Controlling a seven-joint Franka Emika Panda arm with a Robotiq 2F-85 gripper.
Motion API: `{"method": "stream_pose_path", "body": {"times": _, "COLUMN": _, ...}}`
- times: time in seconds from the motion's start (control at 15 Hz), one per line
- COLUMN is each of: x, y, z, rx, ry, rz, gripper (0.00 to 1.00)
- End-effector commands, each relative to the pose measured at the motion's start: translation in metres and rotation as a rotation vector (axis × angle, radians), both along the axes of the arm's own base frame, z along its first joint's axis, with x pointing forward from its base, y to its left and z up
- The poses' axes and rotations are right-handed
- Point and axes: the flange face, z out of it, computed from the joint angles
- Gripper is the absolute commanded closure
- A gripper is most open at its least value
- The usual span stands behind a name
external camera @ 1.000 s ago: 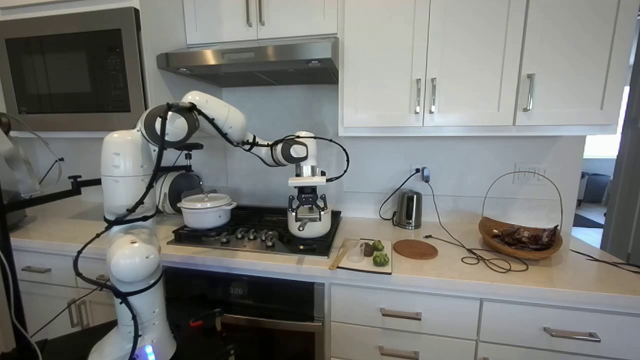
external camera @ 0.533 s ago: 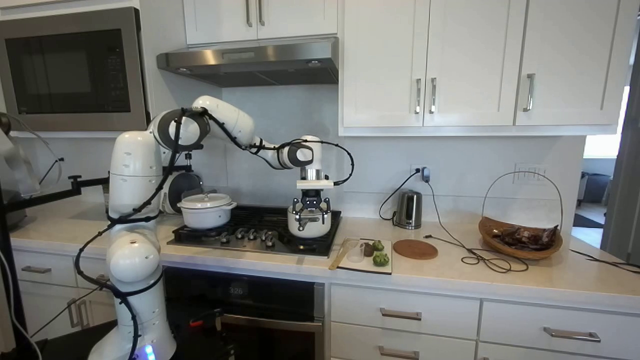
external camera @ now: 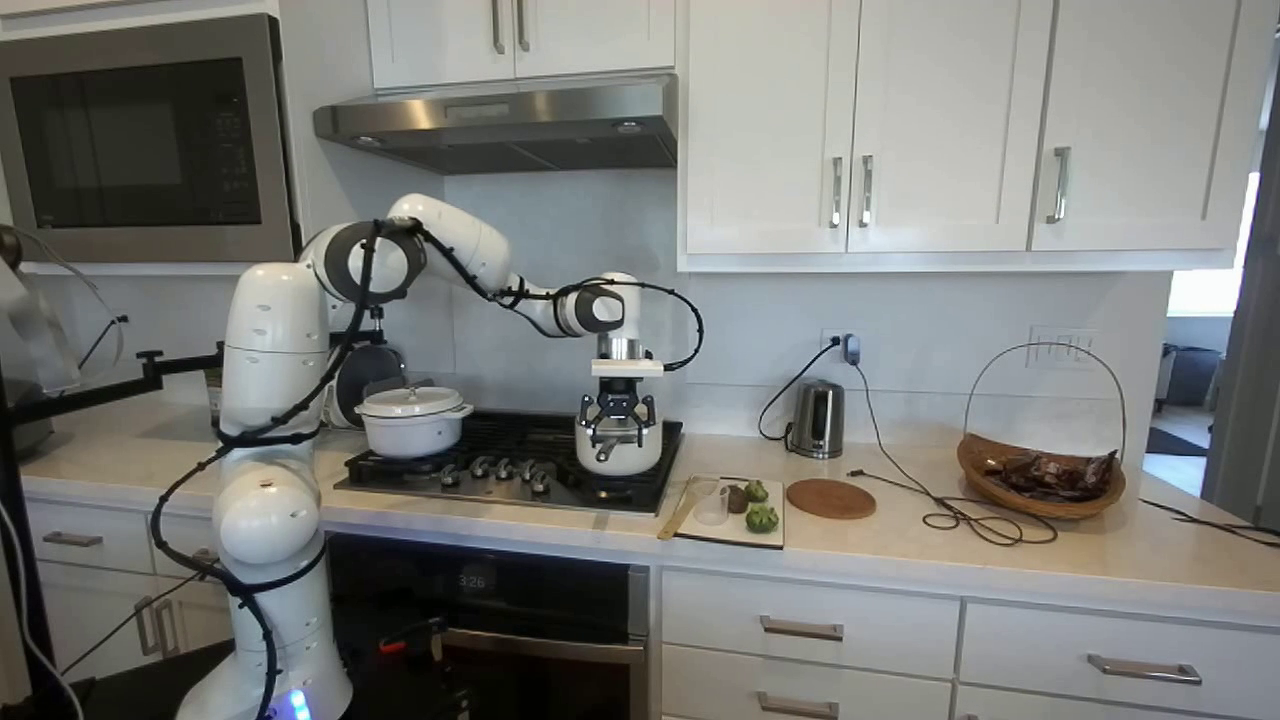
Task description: Move the white pot on the right side of the stove to the left
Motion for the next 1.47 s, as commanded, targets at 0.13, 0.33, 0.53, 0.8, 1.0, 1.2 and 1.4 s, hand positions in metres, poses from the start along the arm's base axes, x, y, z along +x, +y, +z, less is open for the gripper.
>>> {"method": "stream_pose_path", "body": {"times": 0.13, "x": 0.004, "y": 0.013, "z": 0.0, "rx": 0.016, "ry": 0.041, "rz": 0.055, "gripper": 0.0}}
{"method": "stream_pose_path", "body": {"times": 0.33, "x": 0.005, "y": 0.018, "z": -0.006, "rx": 0.017, "ry": 0.055, "rz": 0.062, "gripper": 0.0}}
{"method": "stream_pose_path", "body": {"times": 0.53, "x": 0.007, "y": 0.022, "z": -0.011, "rx": 0.019, "ry": 0.062, "rz": 0.067, "gripper": 0.0}}
{"method": "stream_pose_path", "body": {"times": 0.8, "x": 0.011, "y": 0.028, "z": -0.013, "rx": 0.021, "ry": 0.06, "rz": 0.073, "gripper": 0.17}}
{"method": "stream_pose_path", "body": {"times": 1.0, "x": 0.015, "y": 0.032, "z": -0.012, "rx": 0.022, "ry": 0.054, "rz": 0.076, "gripper": 0.19}}
{"method": "stream_pose_path", "body": {"times": 1.2, "x": 0.018, "y": 0.033, "z": -0.009, "rx": 0.023, "ry": 0.043, "rz": 0.074, "gripper": 0.3}}
{"method": "stream_pose_path", "body": {"times": 1.4, "x": 0.02, "y": 0.031, "z": -0.004, "rx": 0.024, "ry": 0.032, "rz": 0.071, "gripper": 0.26}}
